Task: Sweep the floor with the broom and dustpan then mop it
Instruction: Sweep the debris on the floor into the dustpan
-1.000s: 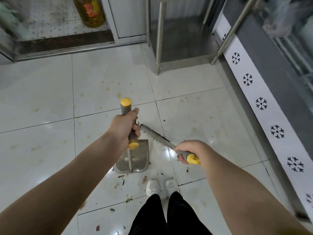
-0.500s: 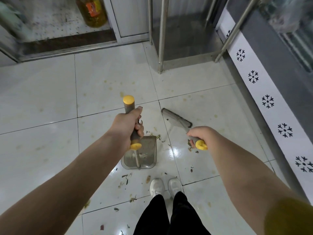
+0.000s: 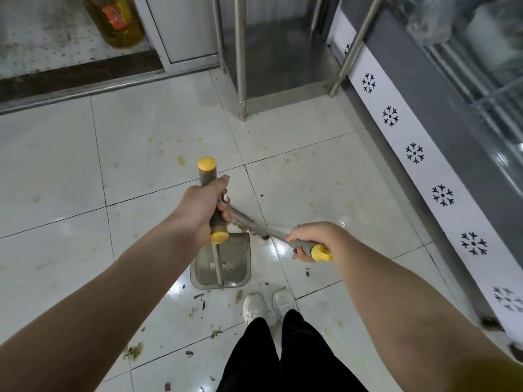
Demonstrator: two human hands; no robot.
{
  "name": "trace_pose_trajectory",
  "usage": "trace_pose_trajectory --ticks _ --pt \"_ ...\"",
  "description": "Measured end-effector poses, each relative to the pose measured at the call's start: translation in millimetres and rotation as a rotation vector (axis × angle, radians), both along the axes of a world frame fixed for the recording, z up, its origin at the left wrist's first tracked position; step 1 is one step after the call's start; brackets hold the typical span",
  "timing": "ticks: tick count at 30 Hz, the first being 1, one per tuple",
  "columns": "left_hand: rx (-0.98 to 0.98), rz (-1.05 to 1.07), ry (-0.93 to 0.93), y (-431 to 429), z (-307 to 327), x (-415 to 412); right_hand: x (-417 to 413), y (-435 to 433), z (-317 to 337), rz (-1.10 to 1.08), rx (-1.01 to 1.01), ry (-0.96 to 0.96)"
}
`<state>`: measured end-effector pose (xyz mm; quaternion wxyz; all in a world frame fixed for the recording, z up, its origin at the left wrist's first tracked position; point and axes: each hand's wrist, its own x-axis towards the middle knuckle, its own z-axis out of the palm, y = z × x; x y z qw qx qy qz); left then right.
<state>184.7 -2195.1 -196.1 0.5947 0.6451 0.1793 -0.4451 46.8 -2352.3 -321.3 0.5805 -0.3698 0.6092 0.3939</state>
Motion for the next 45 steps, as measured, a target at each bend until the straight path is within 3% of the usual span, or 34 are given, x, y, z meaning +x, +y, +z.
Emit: trace_pose_trajectory --ticks 11,16,21,26,45 --pt "0.036 -0.061 0.032 -3 -8 -9 -53 -52 -8 -0.219 -0.235 -0.003" --pt "0.047 -0.116 0.041 -8 -14 -16 -79 -24 -28 -0.267 -0.190 -0.003" --pt "0.052 -0.150 0.047 -13 -14 -25 -87 35 -34 -0.330 -0.019 -0.021" --pt "0.042 -0.199 0.045 -18 -7 -38 -81 40 -20 -0.254 0.076 -0.080" --pt "0.025 -0.099 -0.026 29 18 -125 -181 7 -29 -0.313 -0.183 -0.112"
